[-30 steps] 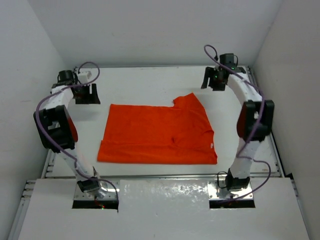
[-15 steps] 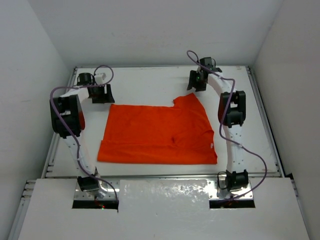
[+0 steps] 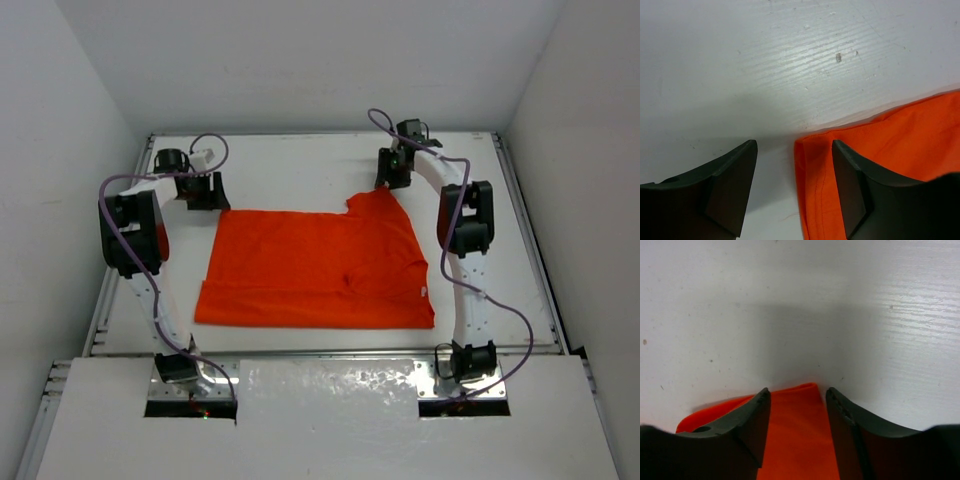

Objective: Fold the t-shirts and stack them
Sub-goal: Grap the side of the flattened tshirt furthest away from the robot with both arms, then fold the other side of the tshirt into a rectangle

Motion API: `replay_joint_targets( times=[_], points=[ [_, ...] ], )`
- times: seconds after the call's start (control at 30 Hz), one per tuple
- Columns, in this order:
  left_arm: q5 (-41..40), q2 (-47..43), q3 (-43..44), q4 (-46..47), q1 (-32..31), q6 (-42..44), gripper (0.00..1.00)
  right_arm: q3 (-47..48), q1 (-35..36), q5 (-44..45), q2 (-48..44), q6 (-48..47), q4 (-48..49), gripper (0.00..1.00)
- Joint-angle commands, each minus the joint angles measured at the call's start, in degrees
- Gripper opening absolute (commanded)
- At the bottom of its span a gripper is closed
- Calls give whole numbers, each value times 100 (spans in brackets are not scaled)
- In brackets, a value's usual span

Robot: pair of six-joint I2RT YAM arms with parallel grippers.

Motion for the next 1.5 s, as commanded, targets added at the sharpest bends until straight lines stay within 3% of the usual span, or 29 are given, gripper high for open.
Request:
replay_joint_targets(
  times=[0.0, 0.07, 0.2, 0.3, 0.33, 0.37, 0.4, 0.43, 0.5, 0.53, 0.67, 0.9, 1.0, 1.17, 1.47],
  points=[
    [283, -195, -81, -327, -55, 97, 59, -258, 14, 166, -58, -195, -519, 53],
    [397, -282, -63, -345, -55, 89, 60, -293, 5, 210, -102, -222, -528, 53],
    [679, -502, -229, -178, -64, 36, 61, -337, 14, 123, -111, -240, -555, 46],
    [425, -503, -370, -99, -125, 36, 59, -538, 40, 87, -172, -231, -433, 34],
    [346, -459, -362, -81, -151, 18, 56, -583, 32, 61, -207, -213, -371, 26],
    [293, -398, -344, -73, -160, -8, 50, -609, 40, 61, -207, -196, -327, 21],
    [258, -284, -275, -72, -152, -25, 34, -618, 32, 61, -207, -196, -265, 15],
    [231, -239, -230, -72, -152, -43, 26, -601, 40, 52, -216, -178, -256, 1],
    [127, -212, -169, -29, -160, -26, 5, -583, 32, -36, -268, -152, -186, 0],
    [91, -230, -160, -11, -160, 27, 1, -609, 23, -79, -338, -160, -142, 0],
    [73, -493, -195, -11, -160, 413, 0, -1091, 23, -220, -1023, -318, 209, 0],
    [494, -1722, -923, 103, -160, 2036, 0, -3824, 58, -414, -3325, -442, 1606, 0],
    [627, -2023, -1152, -317, -152, 2731, 0, -4887, 102, -318, -4483, -407, 1888, 0],
    [609, -2373, -1687, -951, -143, 3305, 0, -6459, 216, -326, -5523, -214, 2301, 0],
    [960, -2893, -2093, -1495, 253, 4025, 0, -7850, 234, -255, -6991, -125, 2381, 0]
  ],
)
